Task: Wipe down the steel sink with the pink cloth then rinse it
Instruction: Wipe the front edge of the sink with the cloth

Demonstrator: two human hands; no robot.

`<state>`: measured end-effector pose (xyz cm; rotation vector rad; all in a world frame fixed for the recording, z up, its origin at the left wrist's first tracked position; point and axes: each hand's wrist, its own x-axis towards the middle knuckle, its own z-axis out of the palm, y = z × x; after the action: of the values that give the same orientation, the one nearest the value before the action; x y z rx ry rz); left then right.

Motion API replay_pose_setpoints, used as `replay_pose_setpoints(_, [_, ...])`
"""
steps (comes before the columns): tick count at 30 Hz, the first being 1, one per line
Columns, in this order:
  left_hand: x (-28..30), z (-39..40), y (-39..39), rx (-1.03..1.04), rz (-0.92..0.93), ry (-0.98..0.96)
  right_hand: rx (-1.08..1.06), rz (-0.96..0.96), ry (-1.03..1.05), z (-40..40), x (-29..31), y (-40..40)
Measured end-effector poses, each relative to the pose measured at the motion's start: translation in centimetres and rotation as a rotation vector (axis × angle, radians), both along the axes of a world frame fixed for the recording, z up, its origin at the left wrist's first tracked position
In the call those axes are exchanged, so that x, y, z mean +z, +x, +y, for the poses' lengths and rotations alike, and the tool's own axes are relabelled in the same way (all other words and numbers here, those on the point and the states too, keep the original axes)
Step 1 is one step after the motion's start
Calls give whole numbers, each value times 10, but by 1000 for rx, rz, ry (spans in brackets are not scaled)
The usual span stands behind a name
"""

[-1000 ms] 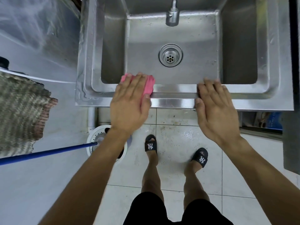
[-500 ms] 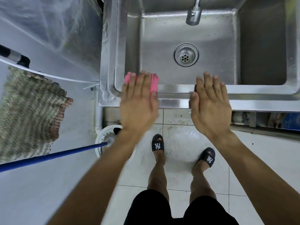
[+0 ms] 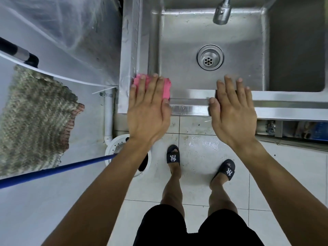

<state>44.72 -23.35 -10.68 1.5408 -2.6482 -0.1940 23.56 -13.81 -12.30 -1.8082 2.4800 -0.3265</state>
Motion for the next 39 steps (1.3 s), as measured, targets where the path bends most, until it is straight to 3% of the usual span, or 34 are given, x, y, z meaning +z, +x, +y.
replay_pose_setpoints(3, [-2,10,-20,-233,8,22,203,-22,51,-12,2,7])
replay_pose_setpoints(6, [-2,-15,16,-454,-6,16,325,-18,71,-19,3,2])
replay_pose_setpoints(9, [4,-43,63,-566,-88,-14,357,-4,59,-15,2,-2])
replay_pose_setpoints(13, [15,-80,86,-702,-176,97,339,-18,60,-15,2,1])
replay_pose_setpoints(15, [19,-93,76,-625,-163,140,319,-22,58,-17,2,3])
replay_pose_setpoints(19, [19,-81,42,-106,-8,207,281,-37,62,-17,2,7])
replay_pose_setpoints(21, [17,-52,31,39,13,193,275,-32,64,-16,1,9])
replay_pose_setpoints(25, [16,1,40,-11,-5,202,285,-20,64,-16,3,9])
replay_pose_setpoints(32, [13,-91,15,-22,-59,172,468,-13,135,-27,7,21])
replay_pose_setpoints(39, [15,-16,51,-100,-24,195,514,-21,167,-26,9,15])
